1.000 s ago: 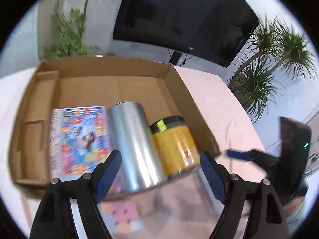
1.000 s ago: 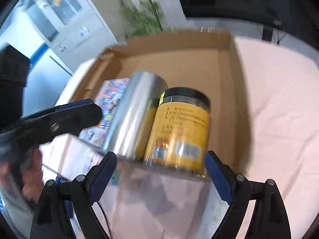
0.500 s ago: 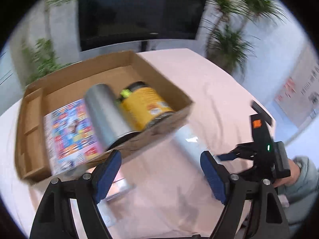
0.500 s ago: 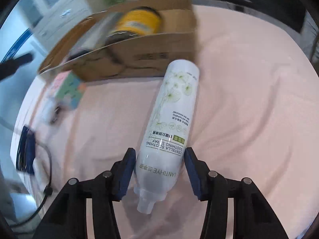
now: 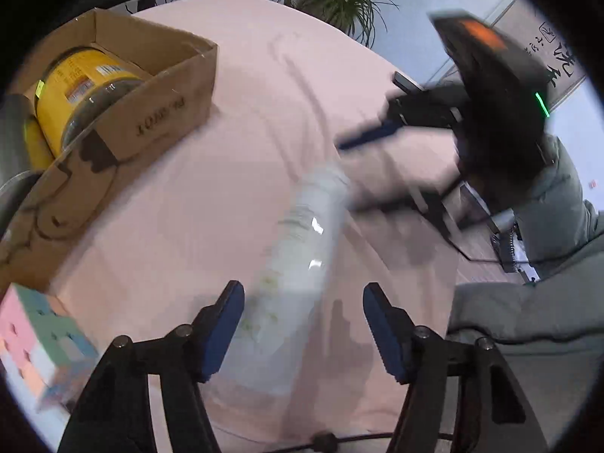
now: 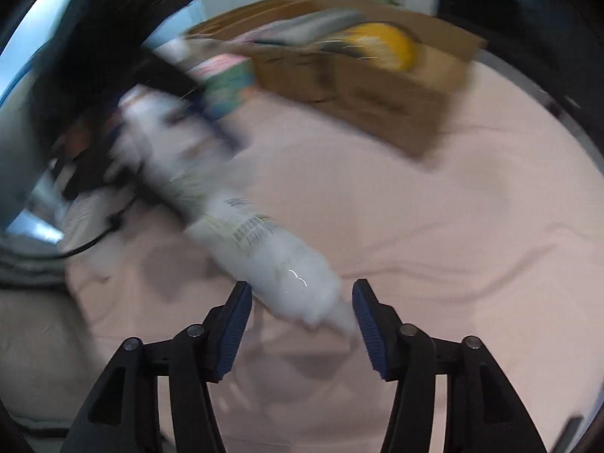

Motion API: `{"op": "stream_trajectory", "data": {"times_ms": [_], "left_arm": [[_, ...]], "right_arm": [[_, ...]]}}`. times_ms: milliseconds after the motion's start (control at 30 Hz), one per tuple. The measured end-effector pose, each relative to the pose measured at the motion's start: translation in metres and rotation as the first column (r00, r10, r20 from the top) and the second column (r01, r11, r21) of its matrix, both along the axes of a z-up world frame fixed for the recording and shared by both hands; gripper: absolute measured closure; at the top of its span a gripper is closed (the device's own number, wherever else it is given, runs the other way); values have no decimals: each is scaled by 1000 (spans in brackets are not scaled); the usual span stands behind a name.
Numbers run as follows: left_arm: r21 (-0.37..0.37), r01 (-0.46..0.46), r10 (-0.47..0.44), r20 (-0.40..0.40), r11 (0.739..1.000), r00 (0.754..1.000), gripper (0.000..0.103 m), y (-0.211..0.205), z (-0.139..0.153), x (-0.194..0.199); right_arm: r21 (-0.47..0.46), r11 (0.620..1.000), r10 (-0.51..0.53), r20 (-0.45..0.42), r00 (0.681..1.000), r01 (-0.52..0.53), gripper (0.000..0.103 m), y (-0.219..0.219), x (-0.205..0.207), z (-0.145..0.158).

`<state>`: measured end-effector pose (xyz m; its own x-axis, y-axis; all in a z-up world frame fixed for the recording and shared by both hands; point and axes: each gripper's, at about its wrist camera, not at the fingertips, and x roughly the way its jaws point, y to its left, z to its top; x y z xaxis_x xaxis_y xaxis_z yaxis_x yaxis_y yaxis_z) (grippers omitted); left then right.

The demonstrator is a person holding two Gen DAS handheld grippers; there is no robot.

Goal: Organize rigid objects
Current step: 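Grasp the white spray bottle with both grippers and lift it upright, then set the white spray bottle in the box beside the yellow jar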

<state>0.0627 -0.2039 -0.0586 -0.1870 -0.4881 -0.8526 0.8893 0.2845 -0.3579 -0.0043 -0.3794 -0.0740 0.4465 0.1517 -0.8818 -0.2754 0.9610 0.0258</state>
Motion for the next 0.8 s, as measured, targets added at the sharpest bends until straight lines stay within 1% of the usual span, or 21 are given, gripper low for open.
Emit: {"op": "stream_trajectory", "data": {"times_ms": [67, 100, 133, 167, 200, 233, 267, 300, 333, 400, 433, 467, 500, 533, 567, 600, 633, 733, 767, 800], "left_arm": [[7, -17, 17, -24, 1000, 1000, 40, 2, -2, -5], [24, -37, 38, -34, 999, 999, 42, 2, -5, -7], [46, -54, 55, -38, 998, 998, 45, 2, -9, -6], [85, -79, 83, -42, 993, 996, 54, 2, -15, -6], [127, -110, 118, -58, 986, 991, 56, 2, -22, -5], [141, -134, 148, -88, 981, 985, 56, 4, -27, -3], [132, -155, 169, -102, 979, 980, 56, 6, -28, -3], [132, -166, 180, -100, 977, 979, 56, 7, -28, -5], [138, -176, 190, -98, 975, 977, 57, 7, -28, -7], [142, -191, 205, -91, 971, 974, 59, 7, -27, -13], [144, -197, 211, -94, 970, 973, 59, 7, -27, -16], [147, -201, 216, -95, 969, 972, 60, 6, -26, -18], [147, -204, 219, -94, 968, 971, 60, 5, -26, -21], [152, -214, 229, -86, 965, 970, 59, 4, -25, -23], [155, -231, 245, -73, 960, 967, 59, 3, -24, -22], [159, -256, 268, -63, 954, 961, 59, 2, -23, -21], [156, -272, 283, -57, 950, 957, 59, 2, -22, -18], [102, -320, 324, -30, 942, 946, 59, 4, -3, -13], [68, -339, 341, -10, 938, 940, 59, 2, 11, -10], [44, -352, 353, 1, 935, 936, 59, -1, 20, -9]], "right_arm": [[10, 995, -101, 16, 995, 101, 51, -13, 9, 3], [42, 987, -158, 13, 987, 158, 51, -19, 12, 5], [85, 977, -194, 4, 981, 193, 50, -23, 12, 8], [143, 963, -229, -5, 973, 227, 50, -25, 11, 9], [229, 937, -269, -19, 963, 266, 50, -30, 10, 14], [316, 899, -307, -40, 951, 303, 49, -31, 9, 17], [394, 856, -335, -70, 939, 335, 47, -28, 8, 16], [465, 806, -357, -113, 927, 366, 45, -27, 8, 12], [496, 772, -374, -154, 915, 399, 42, -23, 9, 5], [484, 734, -424, -220, 879, 476, 39, -13, 14, -11], [477, 717, -442, -253, 861, 508, 39, -8, 16, -21], [481, 687, -460, -290, 839, 544, 39, 3, 14, -35], [514, 645, -465, -323, 824, 566, 39, 5, 15, -44], [527, 633, -469, -321, 823, 567, 43, 11, 17, -47], [506, 649, -479, -309, 821, 569, 43, 18, 22, -48], [462, 682, -494, -280, 823, 567, 48, 26, 27, -45], [456, 695, -498, -251, 830, 555, 50, 31, 31, -41], [484, 711, -495, -170, 852, 510, 55, 30, 32, -22], [491, 721, -491, -138, 860, 490, 55, 28, 32, -10], [491, 740, -483, -88, 871, 460, 55, 27, 36, 6]]}}
